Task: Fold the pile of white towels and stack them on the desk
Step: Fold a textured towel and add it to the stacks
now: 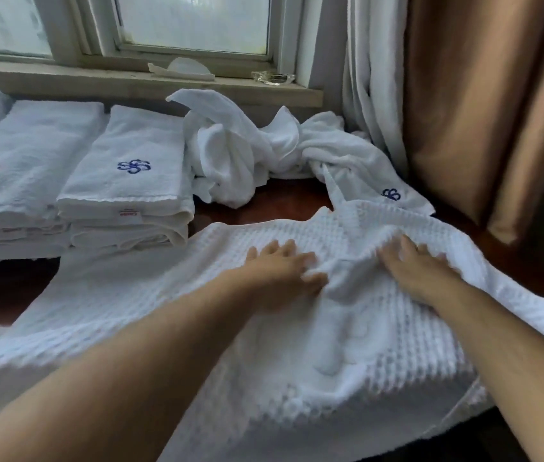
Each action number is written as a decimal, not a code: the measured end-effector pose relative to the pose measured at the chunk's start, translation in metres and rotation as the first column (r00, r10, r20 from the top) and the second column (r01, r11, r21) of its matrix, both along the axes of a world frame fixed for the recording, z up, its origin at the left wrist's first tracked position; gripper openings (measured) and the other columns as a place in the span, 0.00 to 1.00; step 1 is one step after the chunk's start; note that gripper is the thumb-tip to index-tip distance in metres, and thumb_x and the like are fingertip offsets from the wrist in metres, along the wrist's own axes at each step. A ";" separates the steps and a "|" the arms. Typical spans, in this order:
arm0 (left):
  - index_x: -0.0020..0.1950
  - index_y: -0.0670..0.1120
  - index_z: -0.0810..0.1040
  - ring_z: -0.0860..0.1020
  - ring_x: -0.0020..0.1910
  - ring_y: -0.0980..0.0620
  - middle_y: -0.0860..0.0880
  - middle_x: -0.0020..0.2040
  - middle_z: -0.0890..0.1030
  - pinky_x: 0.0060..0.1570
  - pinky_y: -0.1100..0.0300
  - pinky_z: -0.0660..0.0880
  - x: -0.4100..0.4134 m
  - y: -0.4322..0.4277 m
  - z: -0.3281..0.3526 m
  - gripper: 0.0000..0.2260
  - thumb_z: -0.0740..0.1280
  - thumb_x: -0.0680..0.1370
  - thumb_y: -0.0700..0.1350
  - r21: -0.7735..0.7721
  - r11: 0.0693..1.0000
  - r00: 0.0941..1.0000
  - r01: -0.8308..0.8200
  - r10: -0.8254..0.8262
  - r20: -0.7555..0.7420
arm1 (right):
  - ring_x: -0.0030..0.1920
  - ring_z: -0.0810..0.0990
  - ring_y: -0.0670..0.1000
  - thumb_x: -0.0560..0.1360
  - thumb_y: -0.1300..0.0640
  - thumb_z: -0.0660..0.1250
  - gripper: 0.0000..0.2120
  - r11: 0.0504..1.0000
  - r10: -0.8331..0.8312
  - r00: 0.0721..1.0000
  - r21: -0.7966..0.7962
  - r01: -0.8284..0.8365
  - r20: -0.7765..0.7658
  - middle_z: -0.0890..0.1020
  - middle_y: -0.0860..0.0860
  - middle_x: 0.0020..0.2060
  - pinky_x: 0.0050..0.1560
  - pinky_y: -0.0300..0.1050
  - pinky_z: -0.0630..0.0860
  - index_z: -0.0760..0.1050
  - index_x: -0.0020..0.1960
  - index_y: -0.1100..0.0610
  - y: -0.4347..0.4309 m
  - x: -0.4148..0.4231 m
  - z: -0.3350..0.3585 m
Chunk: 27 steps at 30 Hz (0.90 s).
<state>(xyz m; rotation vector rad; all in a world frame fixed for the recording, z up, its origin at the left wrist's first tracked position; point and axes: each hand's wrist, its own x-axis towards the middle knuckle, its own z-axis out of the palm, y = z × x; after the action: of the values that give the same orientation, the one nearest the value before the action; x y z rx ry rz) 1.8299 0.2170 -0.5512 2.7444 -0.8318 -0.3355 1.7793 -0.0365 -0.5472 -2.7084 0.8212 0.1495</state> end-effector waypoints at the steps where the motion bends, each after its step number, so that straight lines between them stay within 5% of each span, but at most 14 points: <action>1: 0.78 0.62 0.60 0.47 0.81 0.42 0.48 0.81 0.54 0.76 0.35 0.43 0.002 -0.010 -0.003 0.28 0.54 0.79 0.69 0.019 1.000 1.000 -0.016 0.016 -0.018 | 0.79 0.50 0.66 0.76 0.24 0.41 0.41 0.998 -0.039 0.998 -0.054 0.037 -0.040 0.51 0.57 0.82 0.77 0.65 0.50 0.45 0.82 0.45 -0.009 -0.008 -0.005; 4: 0.78 0.62 0.59 0.42 0.81 0.42 0.48 0.83 0.48 0.74 0.32 0.38 0.007 -0.029 -0.006 0.28 0.47 0.80 0.70 -0.003 0.998 0.997 -0.060 0.060 -0.054 | 0.75 0.63 0.66 0.76 0.24 0.41 0.46 0.976 -0.174 0.979 -0.149 0.157 -0.108 0.67 0.62 0.75 0.75 0.64 0.59 0.58 0.81 0.54 -0.025 -0.018 -0.006; 7: 0.74 0.62 0.63 0.46 0.81 0.43 0.48 0.81 0.53 0.74 0.32 0.41 0.011 -0.033 -0.009 0.24 0.46 0.81 0.67 -0.037 0.998 0.998 -0.060 0.059 -0.018 | 0.72 0.70 0.62 0.84 0.41 0.47 0.30 0.975 -0.130 0.978 -0.202 0.096 -0.164 0.71 0.59 0.73 0.72 0.60 0.66 0.67 0.76 0.58 -0.033 0.000 0.006; 9: 0.77 0.63 0.58 0.47 0.80 0.43 0.50 0.81 0.53 0.74 0.33 0.43 0.015 -0.032 -0.010 0.28 0.49 0.78 0.70 0.037 0.999 0.999 -0.027 0.026 0.027 | 0.68 0.73 0.61 0.84 0.50 0.50 0.22 0.971 -0.090 0.995 -0.225 0.076 -0.051 0.74 0.60 0.70 0.67 0.58 0.71 0.73 0.69 0.60 -0.028 0.019 0.014; 12: 0.79 0.66 0.54 0.45 0.81 0.44 0.52 0.83 0.48 0.75 0.35 0.43 0.031 -0.027 -0.001 0.34 0.53 0.75 0.75 0.103 0.995 0.997 0.012 -0.004 -0.071 | 0.62 0.75 0.61 0.84 0.39 0.47 0.32 0.984 -0.066 0.995 -0.163 0.077 0.073 0.75 0.62 0.67 0.61 0.54 0.72 0.74 0.68 0.62 -0.015 0.047 0.013; 15: 0.78 0.67 0.57 0.44 0.81 0.43 0.53 0.83 0.49 0.75 0.36 0.43 0.048 -0.027 0.006 0.33 0.55 0.75 0.75 0.100 0.994 0.992 0.032 -0.019 -0.127 | 0.74 0.64 0.65 0.78 0.27 0.42 0.43 0.982 -0.133 0.990 -0.144 0.125 -0.050 0.62 0.63 0.77 0.73 0.63 0.60 0.61 0.79 0.58 0.001 0.068 -0.003; 17: 0.74 0.66 0.66 0.55 0.78 0.42 0.51 0.79 0.60 0.73 0.38 0.53 0.055 -0.033 0.008 0.27 0.56 0.77 0.72 0.107 0.994 0.999 0.022 -0.019 -0.026 | 0.79 0.48 0.67 0.76 0.25 0.41 0.45 0.972 -0.168 0.982 -0.182 0.151 -0.082 0.48 0.62 0.81 0.77 0.68 0.46 0.48 0.83 0.54 0.006 0.074 -0.015; 19: 0.65 0.61 0.77 0.67 0.67 0.44 0.50 0.68 0.72 0.62 0.45 0.66 0.065 -0.040 0.010 0.20 0.56 0.79 0.67 0.035 0.999 0.993 -0.020 0.016 0.113 | 0.80 0.43 0.66 0.76 0.25 0.40 0.45 0.972 -0.150 0.986 -0.193 0.135 -0.067 0.44 0.61 0.82 0.77 0.68 0.42 0.44 0.83 0.53 0.003 0.078 -0.021; 21: 0.62 0.57 0.79 0.70 0.62 0.46 0.50 0.63 0.75 0.55 0.50 0.66 0.075 -0.042 0.005 0.17 0.59 0.80 0.64 -0.082 0.996 0.971 -0.040 0.058 0.230 | 0.80 0.43 0.66 0.76 0.25 0.40 0.45 0.974 -0.130 0.990 -0.195 0.117 -0.054 0.44 0.60 0.82 0.77 0.68 0.43 0.45 0.83 0.53 -0.003 0.080 -0.023; 25: 0.76 0.53 0.65 0.66 0.71 0.45 0.49 0.71 0.71 0.71 0.49 0.58 0.082 -0.037 -0.025 0.28 0.59 0.79 0.63 -0.245 0.963 0.941 -0.110 0.181 0.287 | 0.80 0.47 0.64 0.77 0.26 0.40 0.44 0.981 -0.093 0.996 -0.173 0.090 -0.010 0.49 0.59 0.82 0.77 0.66 0.46 0.51 0.82 0.53 -0.009 0.087 -0.024; 27: 0.78 0.53 0.62 0.67 0.70 0.45 0.49 0.71 0.72 0.73 0.48 0.56 0.085 -0.036 -0.031 0.30 0.59 0.79 0.63 -0.256 0.959 0.936 -0.123 0.198 0.291 | 0.77 0.58 0.63 0.78 0.28 0.44 0.41 0.972 -0.081 0.995 -0.216 0.091 0.055 0.61 0.60 0.78 0.74 0.63 0.57 0.61 0.79 0.56 -0.011 0.090 -0.023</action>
<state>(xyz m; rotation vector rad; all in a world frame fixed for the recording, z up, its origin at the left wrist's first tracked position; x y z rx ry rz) 1.9150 0.1813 -0.5822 2.6512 -0.6588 0.2266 1.8695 -0.0471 -0.5698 -2.8601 0.9921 -0.0237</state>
